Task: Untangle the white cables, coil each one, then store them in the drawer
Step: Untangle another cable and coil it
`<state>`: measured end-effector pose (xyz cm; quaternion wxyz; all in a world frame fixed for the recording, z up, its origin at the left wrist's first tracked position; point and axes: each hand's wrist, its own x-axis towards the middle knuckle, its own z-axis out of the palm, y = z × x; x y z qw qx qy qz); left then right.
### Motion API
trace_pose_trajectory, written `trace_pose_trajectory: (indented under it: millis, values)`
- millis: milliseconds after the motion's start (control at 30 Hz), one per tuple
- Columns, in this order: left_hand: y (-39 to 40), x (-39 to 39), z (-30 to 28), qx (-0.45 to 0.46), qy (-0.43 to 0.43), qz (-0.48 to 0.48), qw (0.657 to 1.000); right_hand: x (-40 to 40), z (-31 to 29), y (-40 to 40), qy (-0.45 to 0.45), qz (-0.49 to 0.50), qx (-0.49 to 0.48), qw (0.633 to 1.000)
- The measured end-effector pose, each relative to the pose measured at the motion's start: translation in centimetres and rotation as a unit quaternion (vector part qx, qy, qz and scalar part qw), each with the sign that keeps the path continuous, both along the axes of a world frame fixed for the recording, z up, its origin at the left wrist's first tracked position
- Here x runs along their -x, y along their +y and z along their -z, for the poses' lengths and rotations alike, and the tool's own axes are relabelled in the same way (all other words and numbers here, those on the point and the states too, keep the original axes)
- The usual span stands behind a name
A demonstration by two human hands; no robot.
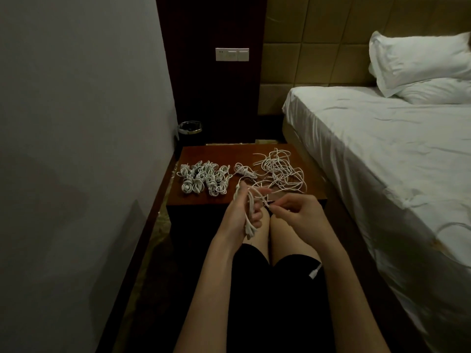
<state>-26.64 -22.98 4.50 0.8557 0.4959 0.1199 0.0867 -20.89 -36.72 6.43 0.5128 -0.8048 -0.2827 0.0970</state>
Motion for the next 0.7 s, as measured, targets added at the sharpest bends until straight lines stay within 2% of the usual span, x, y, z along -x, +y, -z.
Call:
trace_pose_trajectory:
  millis: [133,200,267,367,467,633,700]
  values:
    - [0.3,0.0,0.3,0.024,0.019,-0.074,0.997,-0.2,-0.2,-0.4,0.022,-0.032,0.004,0.999]
    - [0.2,0.2,-0.1,0.088,-0.019,-0.061,0.994,0.0,-0.5,-0.5,0.034,-0.049,-0.006,0.998]
    - [0.0,0.4,-0.7,0.112,-0.051,-0.046,0.991,0.2,-0.7,-0.4,0.043,-0.065,-0.003,0.997]
    - [-0.7,0.3,-1.2,0.081,-0.061,-0.033,0.994,0.7,-1.0,0.4,0.060,-0.114,0.039,0.991]
    - [-1.2,0.1,-0.9,0.020,-0.037,-0.022,0.999,1.4,-0.4,1.5,-0.007,-0.130,0.123,0.984]
    - [-1.4,0.4,-0.8,-0.023,-0.015,0.000,1.000,1.5,0.0,1.9,-0.071,-0.109,0.138,0.982]
    - [-1.3,0.5,-1.0,-0.047,-0.015,-0.003,0.999,1.2,-0.1,1.3,-0.054,-0.114,0.121,0.985]
